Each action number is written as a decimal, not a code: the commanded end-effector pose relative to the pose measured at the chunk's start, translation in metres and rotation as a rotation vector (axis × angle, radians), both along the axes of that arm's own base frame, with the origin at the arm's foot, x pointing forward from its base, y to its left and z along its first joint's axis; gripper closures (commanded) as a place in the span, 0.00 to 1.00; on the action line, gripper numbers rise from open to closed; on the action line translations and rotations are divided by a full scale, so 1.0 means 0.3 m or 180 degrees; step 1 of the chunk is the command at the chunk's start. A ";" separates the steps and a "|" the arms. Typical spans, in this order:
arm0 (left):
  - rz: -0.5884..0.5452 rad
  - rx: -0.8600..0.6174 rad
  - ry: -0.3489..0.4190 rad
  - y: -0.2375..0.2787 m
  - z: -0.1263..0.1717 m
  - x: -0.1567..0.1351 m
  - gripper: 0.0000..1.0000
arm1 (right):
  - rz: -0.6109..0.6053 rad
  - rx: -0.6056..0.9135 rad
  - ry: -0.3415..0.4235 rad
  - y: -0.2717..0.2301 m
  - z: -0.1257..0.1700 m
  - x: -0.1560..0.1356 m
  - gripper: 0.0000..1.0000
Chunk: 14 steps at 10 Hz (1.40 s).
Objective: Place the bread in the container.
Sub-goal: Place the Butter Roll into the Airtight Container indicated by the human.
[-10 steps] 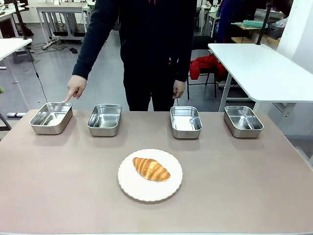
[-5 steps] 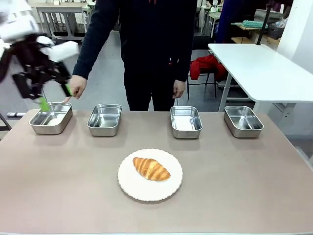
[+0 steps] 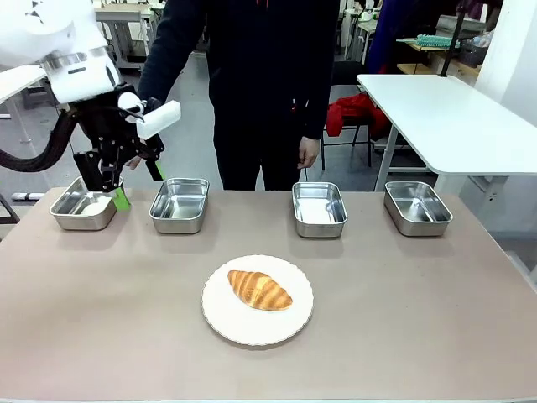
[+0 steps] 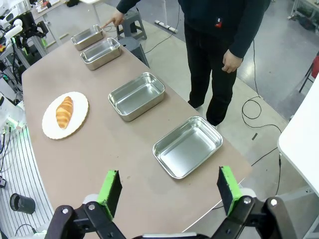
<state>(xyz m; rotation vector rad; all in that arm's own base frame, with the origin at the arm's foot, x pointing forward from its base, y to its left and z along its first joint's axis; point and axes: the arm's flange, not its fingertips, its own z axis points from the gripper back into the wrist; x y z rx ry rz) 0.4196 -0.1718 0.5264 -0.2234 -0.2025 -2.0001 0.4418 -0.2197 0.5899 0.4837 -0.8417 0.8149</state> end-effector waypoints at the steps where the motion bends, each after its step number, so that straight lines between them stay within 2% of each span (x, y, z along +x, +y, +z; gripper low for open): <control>1: 0.0003 -0.0015 -0.0016 0.015 0.025 -0.007 0.00 | 0.0010 0.0017 -0.0029 0.005 0.006 0.001 0.00; 2: 0.0000 0.0000 0.0000 0.000 0.000 0.000 0.00 | 0.0010 0.0017 -0.0029 0.005 0.006 0.001 0.00; 3: -0.0096 0.0023 -0.0182 -0.075 -0.043 0.041 0.00 | 0.0010 0.0017 -0.0029 0.005 0.006 0.001 0.00; 5: -0.0437 0.0134 -0.0248 -0.172 -0.124 0.110 0.00 | 0.0010 0.0017 -0.0029 0.005 0.006 0.001 0.00; 6: -0.0587 0.0206 -0.0340 -0.228 -0.166 0.121 0.00 | 0.0010 0.0017 -0.0029 0.005 0.006 0.001 0.00; 8: -0.0630 0.0105 -0.0540 -0.325 -0.228 0.120 0.00 | 0.0010 0.0017 -0.0029 0.005 0.006 0.001 0.00; 10: -0.0544 -0.0124 -0.0490 -0.407 -0.296 0.093 0.00 | 0.0010 0.0017 -0.0029 0.005 0.006 0.001 0.00; 13: -0.0525 -0.0380 -0.0141 -0.518 -0.422 0.055 0.00 | 0.0010 0.0017 -0.0029 0.005 0.006 0.001 0.00; 14: -0.0517 -0.0453 -0.0118 -0.535 -0.445 0.049 0.00 | 0.0010 0.0017 -0.0029 0.005 0.006 0.001 0.00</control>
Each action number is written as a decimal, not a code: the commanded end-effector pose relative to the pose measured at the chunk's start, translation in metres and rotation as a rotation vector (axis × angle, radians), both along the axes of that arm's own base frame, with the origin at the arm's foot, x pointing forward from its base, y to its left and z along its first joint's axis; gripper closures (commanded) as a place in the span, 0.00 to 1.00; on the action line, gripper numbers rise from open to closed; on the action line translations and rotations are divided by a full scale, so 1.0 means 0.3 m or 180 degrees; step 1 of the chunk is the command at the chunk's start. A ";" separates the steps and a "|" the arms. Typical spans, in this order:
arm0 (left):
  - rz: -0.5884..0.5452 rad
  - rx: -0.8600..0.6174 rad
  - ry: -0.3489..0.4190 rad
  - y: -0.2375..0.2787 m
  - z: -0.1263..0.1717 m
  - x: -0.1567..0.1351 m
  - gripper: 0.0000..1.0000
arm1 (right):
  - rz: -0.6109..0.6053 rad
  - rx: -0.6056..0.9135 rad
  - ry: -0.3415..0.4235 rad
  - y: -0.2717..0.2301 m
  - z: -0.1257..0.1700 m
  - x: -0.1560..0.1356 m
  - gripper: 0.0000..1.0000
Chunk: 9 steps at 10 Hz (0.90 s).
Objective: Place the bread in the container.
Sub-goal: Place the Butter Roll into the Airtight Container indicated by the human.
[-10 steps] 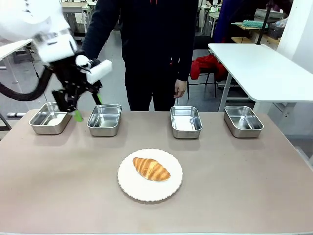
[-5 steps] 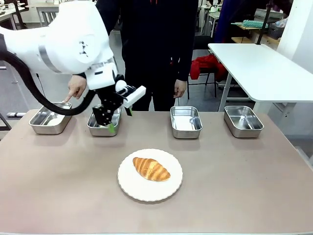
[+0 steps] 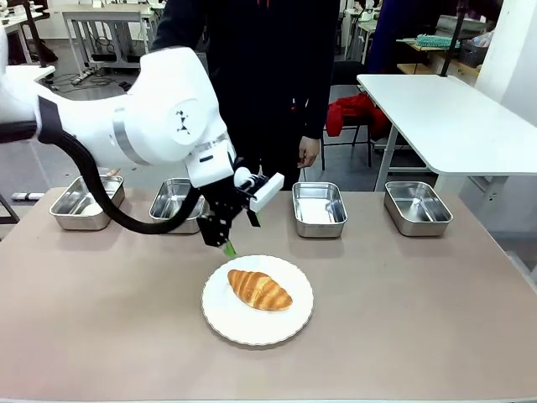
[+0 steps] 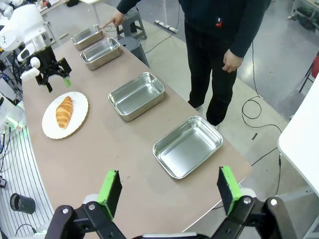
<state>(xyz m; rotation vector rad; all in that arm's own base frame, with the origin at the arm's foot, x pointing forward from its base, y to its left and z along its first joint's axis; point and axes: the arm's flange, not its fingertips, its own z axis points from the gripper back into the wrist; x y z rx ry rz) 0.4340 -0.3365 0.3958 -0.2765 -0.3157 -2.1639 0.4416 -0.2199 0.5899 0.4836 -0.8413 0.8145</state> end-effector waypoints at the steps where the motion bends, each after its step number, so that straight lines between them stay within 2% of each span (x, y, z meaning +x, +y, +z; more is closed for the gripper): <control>1: 0.0003 -0.0115 0.0055 -0.001 -0.031 0.004 0.00 | 0.0012 0.0017 -0.0031 0.005 0.006 0.002 0.00; 2: 0.0097 -0.0133 0.0243 -0.014 -0.054 0.013 0.00 | 0.0012 0.0017 -0.0031 0.005 0.006 0.002 0.00; 3: 0.0015 -0.0031 0.0065 -0.016 -0.030 -0.004 0.00 | 0.0012 0.0017 -0.0031 0.005 0.006 0.002 0.00; 6: 0.0042 -0.0055 0.0129 -0.024 -0.053 0.003 0.00 | 0.0012 0.0017 -0.0031 0.005 0.006 0.002 0.00; 9: 0.0098 0.0133 0.0139 -0.087 -0.101 -0.055 0.00 | 0.0012 0.0017 -0.0031 0.005 0.006 0.002 0.00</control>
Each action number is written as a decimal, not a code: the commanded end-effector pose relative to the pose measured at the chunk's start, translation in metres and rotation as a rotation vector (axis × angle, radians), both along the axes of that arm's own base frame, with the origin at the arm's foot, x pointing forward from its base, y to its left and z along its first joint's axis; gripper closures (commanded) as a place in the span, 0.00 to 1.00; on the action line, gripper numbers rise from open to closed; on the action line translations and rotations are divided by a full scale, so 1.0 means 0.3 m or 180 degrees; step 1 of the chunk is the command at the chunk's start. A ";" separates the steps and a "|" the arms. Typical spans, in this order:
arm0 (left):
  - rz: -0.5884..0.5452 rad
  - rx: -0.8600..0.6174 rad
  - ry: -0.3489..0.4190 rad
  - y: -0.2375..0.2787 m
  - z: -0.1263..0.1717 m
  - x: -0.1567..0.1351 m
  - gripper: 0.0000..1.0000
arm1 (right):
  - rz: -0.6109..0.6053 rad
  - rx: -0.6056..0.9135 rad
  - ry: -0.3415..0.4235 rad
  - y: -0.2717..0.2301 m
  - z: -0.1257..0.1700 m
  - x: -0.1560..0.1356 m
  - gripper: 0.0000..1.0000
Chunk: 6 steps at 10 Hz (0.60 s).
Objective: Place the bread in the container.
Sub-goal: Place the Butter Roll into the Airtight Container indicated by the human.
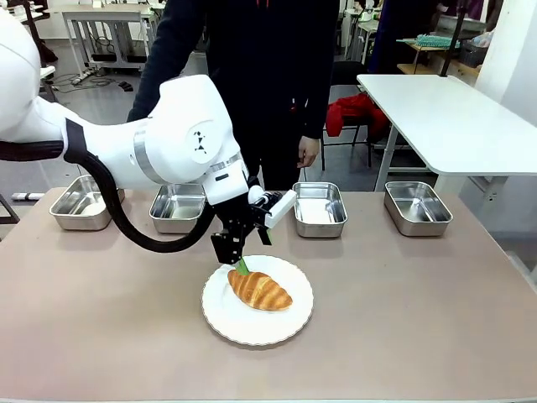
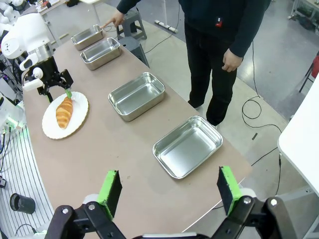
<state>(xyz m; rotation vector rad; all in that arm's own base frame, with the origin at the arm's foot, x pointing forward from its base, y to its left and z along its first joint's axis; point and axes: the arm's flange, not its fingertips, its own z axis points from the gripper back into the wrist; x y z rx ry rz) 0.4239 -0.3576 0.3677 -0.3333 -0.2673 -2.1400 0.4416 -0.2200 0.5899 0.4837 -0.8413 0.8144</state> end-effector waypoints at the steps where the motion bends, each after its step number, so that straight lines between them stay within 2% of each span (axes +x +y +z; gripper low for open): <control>1: 0.0057 0.0148 -0.0074 -0.044 -0.022 -0.030 0.00 | 0.0012 0.0017 -0.0031 0.006 0.006 0.002 0.00; 6: 0.0128 0.0430 0.0007 -0.092 -0.106 -0.072 0.00 | 0.0012 0.0017 -0.0031 0.006 0.006 0.002 0.00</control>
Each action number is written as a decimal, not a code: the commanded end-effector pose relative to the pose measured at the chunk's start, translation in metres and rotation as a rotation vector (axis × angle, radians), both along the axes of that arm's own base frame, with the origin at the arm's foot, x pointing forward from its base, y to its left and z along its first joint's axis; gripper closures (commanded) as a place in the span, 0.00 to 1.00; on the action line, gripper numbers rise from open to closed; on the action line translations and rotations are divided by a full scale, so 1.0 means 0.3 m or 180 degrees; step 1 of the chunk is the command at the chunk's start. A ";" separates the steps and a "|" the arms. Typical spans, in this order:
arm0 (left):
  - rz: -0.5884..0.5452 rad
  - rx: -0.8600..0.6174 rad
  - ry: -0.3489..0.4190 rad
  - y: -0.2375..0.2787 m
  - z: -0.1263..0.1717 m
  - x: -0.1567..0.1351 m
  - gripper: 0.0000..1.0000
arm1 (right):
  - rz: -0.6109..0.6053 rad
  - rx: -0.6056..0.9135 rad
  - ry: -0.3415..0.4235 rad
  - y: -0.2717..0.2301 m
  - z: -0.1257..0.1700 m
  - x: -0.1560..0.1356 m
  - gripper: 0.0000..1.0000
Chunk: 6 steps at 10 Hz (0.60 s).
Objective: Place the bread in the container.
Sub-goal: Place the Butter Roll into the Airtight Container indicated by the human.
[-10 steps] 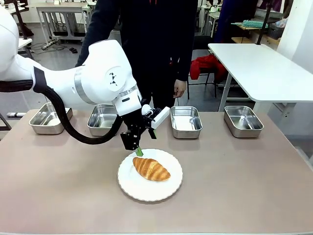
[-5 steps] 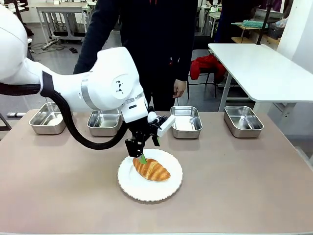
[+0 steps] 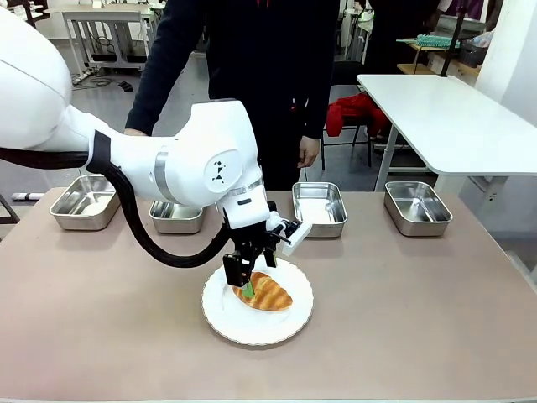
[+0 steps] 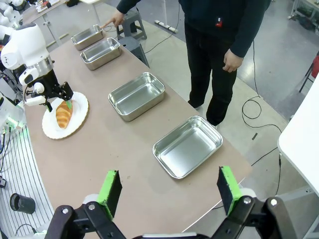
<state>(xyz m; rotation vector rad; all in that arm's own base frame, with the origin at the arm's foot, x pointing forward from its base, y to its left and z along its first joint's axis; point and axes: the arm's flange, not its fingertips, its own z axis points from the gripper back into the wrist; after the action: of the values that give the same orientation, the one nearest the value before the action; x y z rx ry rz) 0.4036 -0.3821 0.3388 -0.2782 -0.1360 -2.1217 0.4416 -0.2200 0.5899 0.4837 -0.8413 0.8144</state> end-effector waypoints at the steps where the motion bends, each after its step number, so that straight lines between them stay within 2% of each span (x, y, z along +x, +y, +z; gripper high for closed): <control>1: 0.0052 0.0049 -0.0016 -0.017 -0.021 -0.010 0.00 | 0.0012 0.0017 -0.0031 0.006 0.006 0.002 0.00; 3: 0.0066 0.0112 0.0049 -0.022 -0.054 -0.027 0.00 | 0.0012 0.0017 -0.0031 0.006 0.006 0.002 0.00; 6: 0.0094 0.0178 0.0010 -0.023 -0.088 -0.045 0.00 | 0.0012 0.0017 -0.0031 0.006 0.006 0.002 0.00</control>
<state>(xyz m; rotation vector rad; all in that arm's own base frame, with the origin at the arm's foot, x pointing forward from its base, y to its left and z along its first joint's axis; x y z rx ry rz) 0.3959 -0.3873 0.3161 -0.2901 -0.0828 -2.1014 0.4416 -0.2200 0.5899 0.4837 -0.8413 0.8144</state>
